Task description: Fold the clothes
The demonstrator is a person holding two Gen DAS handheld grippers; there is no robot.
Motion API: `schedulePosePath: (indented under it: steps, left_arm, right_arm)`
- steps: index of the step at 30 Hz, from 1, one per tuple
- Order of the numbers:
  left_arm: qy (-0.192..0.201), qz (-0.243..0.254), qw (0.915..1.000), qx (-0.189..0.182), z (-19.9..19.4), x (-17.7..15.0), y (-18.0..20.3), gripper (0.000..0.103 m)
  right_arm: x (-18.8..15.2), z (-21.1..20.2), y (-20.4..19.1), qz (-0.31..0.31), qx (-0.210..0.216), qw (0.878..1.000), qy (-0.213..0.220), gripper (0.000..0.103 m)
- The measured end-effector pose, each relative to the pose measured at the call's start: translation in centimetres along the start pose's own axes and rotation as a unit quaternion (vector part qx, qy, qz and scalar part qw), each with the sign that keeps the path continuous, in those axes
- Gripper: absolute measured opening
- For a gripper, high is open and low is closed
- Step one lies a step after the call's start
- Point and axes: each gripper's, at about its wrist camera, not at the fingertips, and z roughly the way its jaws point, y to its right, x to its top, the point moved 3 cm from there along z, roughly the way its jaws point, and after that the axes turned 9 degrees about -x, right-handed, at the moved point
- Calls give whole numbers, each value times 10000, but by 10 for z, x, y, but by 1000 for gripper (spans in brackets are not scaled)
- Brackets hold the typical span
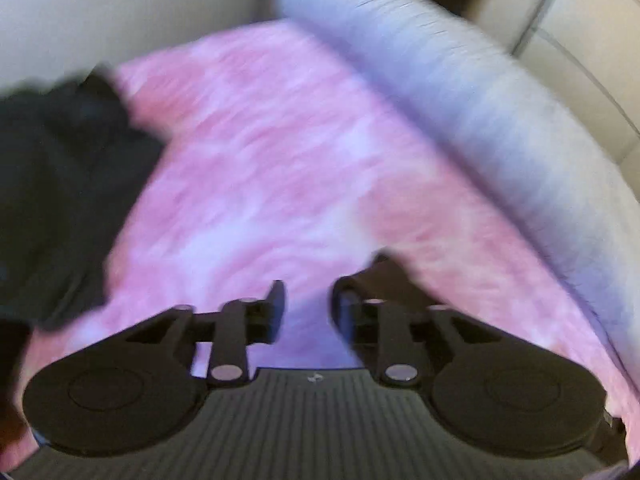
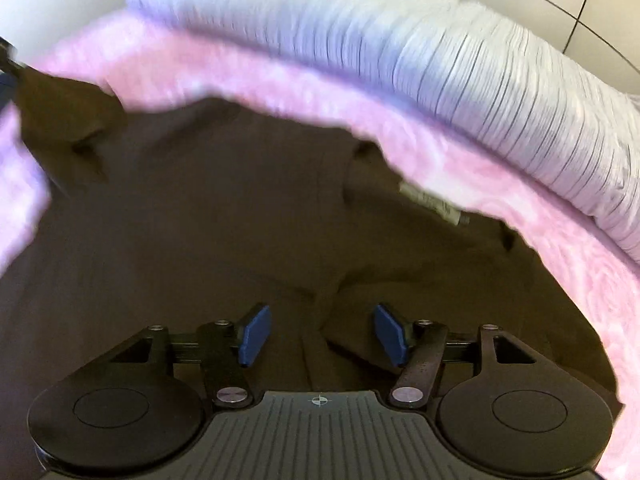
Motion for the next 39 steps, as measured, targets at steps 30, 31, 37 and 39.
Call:
schedulePosePath:
  steps: [30, 31, 37, 39]
  left_arm:
    - [-947, 167, 9910, -931, -49, -107, 63, 54]
    - [-985, 316, 9896, -997, -54, -115, 73, 55]
    - [-1382, 1487, 9665, -1568, -74, -171, 160, 55]
    - [-1466, 1902, 9551, -1738, -82, -193, 191, 55]
  right_arm:
    - [-400, -214, 308, 5419, -2563, 7948, -947, 47]
    - [-402, -217, 309, 5358, -2510, 8009, -923, 48]
    - [-412, -234, 314, 4983, -2184, 8355, -771, 49]
    - [-415, -240, 316, 4853, -2073, 8463, -720, 50]
